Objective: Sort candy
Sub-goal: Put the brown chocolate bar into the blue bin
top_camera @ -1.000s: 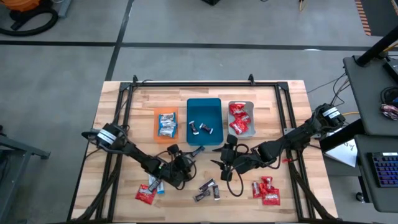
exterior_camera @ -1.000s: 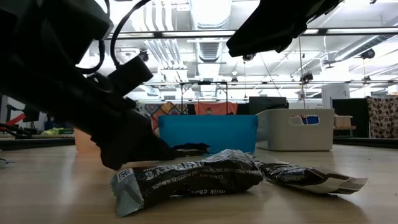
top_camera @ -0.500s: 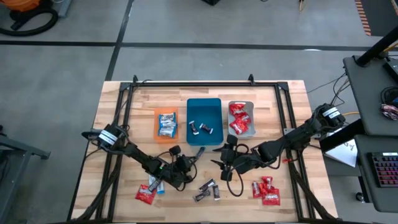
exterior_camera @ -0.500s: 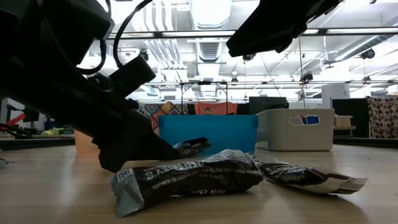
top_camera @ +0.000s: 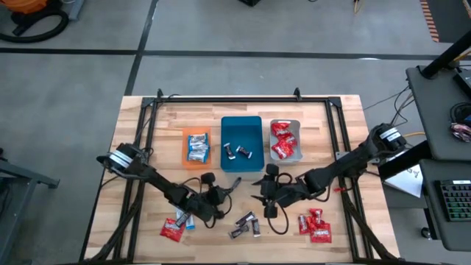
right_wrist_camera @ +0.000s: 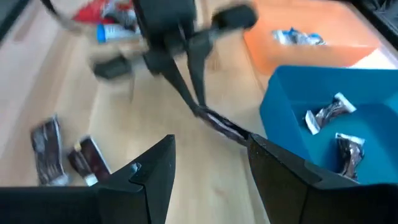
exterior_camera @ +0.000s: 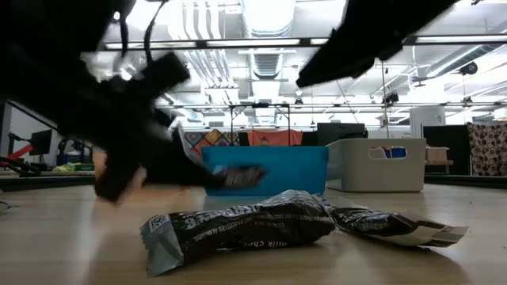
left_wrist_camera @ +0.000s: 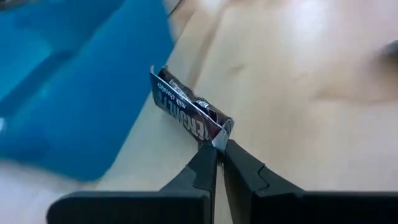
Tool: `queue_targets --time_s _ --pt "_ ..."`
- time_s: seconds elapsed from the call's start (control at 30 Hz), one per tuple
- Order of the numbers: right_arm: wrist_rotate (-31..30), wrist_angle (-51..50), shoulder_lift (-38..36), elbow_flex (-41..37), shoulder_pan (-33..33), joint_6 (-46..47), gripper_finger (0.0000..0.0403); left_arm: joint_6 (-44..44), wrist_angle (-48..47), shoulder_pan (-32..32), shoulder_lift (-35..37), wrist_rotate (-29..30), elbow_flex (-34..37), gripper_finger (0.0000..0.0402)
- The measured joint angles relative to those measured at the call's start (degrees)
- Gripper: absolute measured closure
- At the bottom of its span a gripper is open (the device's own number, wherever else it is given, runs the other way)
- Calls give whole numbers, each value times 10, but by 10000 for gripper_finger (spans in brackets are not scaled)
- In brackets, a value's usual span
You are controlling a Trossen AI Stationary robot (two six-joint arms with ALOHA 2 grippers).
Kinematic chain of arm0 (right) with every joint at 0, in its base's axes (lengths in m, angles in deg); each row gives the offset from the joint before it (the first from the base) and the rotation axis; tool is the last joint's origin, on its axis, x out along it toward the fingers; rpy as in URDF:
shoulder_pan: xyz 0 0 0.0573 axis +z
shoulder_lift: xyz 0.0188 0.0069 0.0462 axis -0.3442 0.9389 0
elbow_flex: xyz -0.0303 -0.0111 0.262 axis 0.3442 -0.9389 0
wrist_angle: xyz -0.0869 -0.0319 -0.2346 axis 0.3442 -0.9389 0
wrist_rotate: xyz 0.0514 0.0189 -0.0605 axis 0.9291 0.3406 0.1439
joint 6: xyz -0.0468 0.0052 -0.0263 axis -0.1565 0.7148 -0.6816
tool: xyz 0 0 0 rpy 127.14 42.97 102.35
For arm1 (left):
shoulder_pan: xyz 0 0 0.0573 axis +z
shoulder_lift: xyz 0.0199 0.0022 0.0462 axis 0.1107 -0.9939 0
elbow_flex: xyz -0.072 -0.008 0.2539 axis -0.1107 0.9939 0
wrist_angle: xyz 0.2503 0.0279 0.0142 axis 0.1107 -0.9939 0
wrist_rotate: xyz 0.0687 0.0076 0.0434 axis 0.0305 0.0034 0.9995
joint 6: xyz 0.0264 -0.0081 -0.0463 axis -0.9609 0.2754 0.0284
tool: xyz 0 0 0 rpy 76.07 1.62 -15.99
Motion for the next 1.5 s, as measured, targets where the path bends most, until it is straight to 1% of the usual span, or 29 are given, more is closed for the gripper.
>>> queue_targets --time_s 0.07,0.2,0.27,0.37,0.53,0.7,0.83,0.93,1.13,1.27,1.37,1.5 --pt "0 6 13 -1 1 -24 211 -39 8 -1 23 -21 -2 401" --pt "-1 46 48 4 1 -108 211 -104 7 0 53 -23 -3 401" --pt "-9 57 64 15 1 -138 211 -132 11 0 68 -38 -7 401" --pt "-58 57 82 36 1 -163 211 -152 3 -1 77 -50 -12 401" --pt "-66 55 109 64 0 -210 211 -158 -23 0 77 -50 -27 401" --pt "-31 43 134 86 -1 -224 211 -159 -34 -1 77 -50 -31 402" --pt "-42 37 152 96 -2 -225 211 -160 -35 -1 77 -50 -31 402" --pt "-52 8 164 106 -8 -222 211 -163 -35 -1 77 -49 -31 401" --pt "-52 -13 185 124 -20 -213 216 -171 -35 -1 78 -49 -31 400" --pt "-52 -17 184 127 -31 -213 245 -171 -37 -1 78 -49 -31 400" --pt "-49 -18 180 125 -37 -218 284 -171 -40 -1 78 -48 -31 400" --pt "-29 -18 178 125 -42 -239 343 -171 -41 -1 78 -48 -31 400"
